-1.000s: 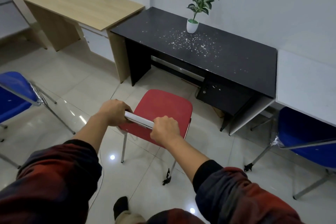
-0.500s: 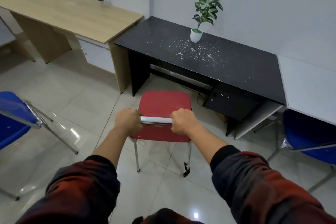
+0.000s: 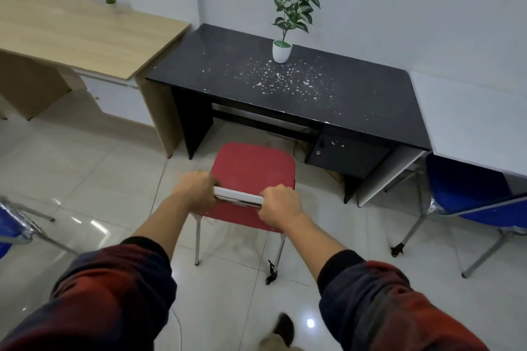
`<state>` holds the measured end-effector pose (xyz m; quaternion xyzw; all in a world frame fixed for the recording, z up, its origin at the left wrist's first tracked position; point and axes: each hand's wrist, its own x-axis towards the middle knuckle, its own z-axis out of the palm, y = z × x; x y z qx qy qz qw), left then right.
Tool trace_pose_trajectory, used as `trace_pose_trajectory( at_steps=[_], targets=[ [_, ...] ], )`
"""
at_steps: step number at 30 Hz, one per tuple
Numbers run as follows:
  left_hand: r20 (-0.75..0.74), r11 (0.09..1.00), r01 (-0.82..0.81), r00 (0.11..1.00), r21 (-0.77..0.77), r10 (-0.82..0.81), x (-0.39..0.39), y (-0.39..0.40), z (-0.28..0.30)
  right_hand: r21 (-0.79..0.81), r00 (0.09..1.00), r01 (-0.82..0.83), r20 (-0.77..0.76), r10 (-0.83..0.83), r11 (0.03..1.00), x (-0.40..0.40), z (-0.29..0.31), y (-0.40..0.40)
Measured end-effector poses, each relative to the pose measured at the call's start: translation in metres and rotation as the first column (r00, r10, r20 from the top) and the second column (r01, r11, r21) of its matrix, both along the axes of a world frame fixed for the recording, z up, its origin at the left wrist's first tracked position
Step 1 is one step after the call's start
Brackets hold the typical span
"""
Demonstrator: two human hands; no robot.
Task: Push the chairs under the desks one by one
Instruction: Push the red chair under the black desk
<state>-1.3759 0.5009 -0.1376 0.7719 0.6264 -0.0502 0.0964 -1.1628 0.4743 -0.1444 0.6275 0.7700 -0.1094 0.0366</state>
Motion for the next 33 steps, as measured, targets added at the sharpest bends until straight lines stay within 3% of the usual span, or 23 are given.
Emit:
trace_pose_trajectory(
  at_steps=[11,17,23,26,33],
  targets=[
    [-0.073,0.992,-0.125,0.99,-0.026,0.122,0.004,0.031,-0.012,-0.005,0.983,-0.181,-0.022,0.181,0.984,0.004,-0.011,0.045],
    [-0.083,0.989,-0.133,0.988,-0.058,0.128,0.064,0.042,-0.013,-0.038,0.973,-0.232,-0.018,0.232,0.972,0.062,-0.006,0.073],
    [-0.014,0.999,-0.023,1.0,0.036,0.024,0.093,0.059,-0.02,0.002,0.99,-0.134,-0.053,0.134,0.991,0.1,0.001,0.09],
    [-0.022,0.999,0.047,0.999,0.013,-0.047,0.077,0.063,-0.023,-0.014,0.995,-0.076,-0.068,0.075,0.997,0.086,-0.012,0.083],
    [-0.002,0.999,0.043,0.999,-0.028,-0.043,0.013,0.113,-0.011,0.023,0.992,0.036,-0.125,-0.033,0.999,0.015,-0.014,0.106]
  ],
)
